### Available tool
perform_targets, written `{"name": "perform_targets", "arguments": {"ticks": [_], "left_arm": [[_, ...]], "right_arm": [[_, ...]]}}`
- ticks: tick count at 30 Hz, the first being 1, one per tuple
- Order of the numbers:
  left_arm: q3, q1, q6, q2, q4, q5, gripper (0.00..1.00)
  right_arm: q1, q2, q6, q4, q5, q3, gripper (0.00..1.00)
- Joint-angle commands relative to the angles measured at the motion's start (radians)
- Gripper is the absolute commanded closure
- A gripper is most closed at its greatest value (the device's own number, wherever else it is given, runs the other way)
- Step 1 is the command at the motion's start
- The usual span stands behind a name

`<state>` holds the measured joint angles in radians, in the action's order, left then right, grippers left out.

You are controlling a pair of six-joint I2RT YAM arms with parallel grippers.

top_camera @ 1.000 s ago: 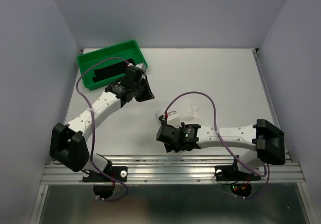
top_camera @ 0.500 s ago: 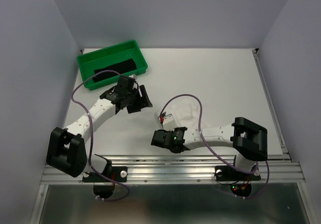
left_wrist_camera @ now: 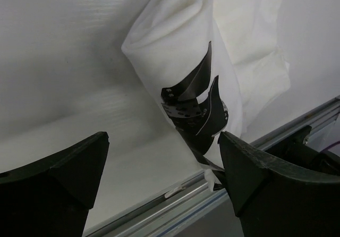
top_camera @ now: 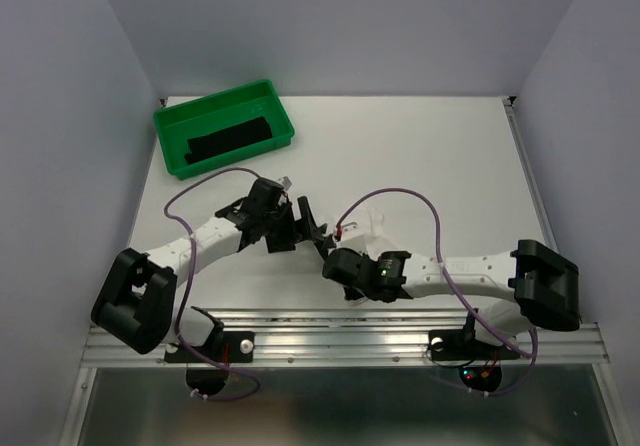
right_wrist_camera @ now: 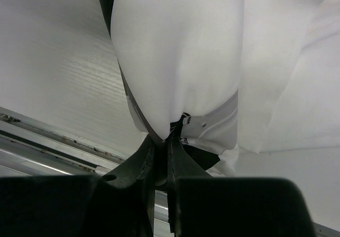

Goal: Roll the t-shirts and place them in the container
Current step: Roll the T-shirt to the center of the board.

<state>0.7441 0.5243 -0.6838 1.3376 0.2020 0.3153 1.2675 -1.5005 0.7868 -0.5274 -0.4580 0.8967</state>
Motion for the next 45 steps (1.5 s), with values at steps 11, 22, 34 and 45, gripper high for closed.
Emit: {"name": "perform_targets", "arguments": {"ticks": [11, 22, 34, 45], "left_arm": [[-0.068, 0.068, -0.111, 0.127, -0.340, 0.071, 0.01], [0.000, 0.105, -0.163, 0.261, -0.398, 0.070, 0.34], [0.051, 0.105, -0.224, 0.236, -0.240, 0.008, 1.00], [0.058, 0.106, -0.247, 0.241, -0.210, -0.010, 1.00]], "right_arm": [[-0.037, 0.068, -0.008, 0.126, 0.078, -0.036, 0.99], [-0.037, 0.066, -0.014, 0.115, 0.082, -0.038, 0.99], [-0.028, 0.020, -0.061, -0.135, -0.077, 0.188, 0.33], [0.139, -0.176, -0.046, -0.316, -0.290, 0.327, 0.17]]}}
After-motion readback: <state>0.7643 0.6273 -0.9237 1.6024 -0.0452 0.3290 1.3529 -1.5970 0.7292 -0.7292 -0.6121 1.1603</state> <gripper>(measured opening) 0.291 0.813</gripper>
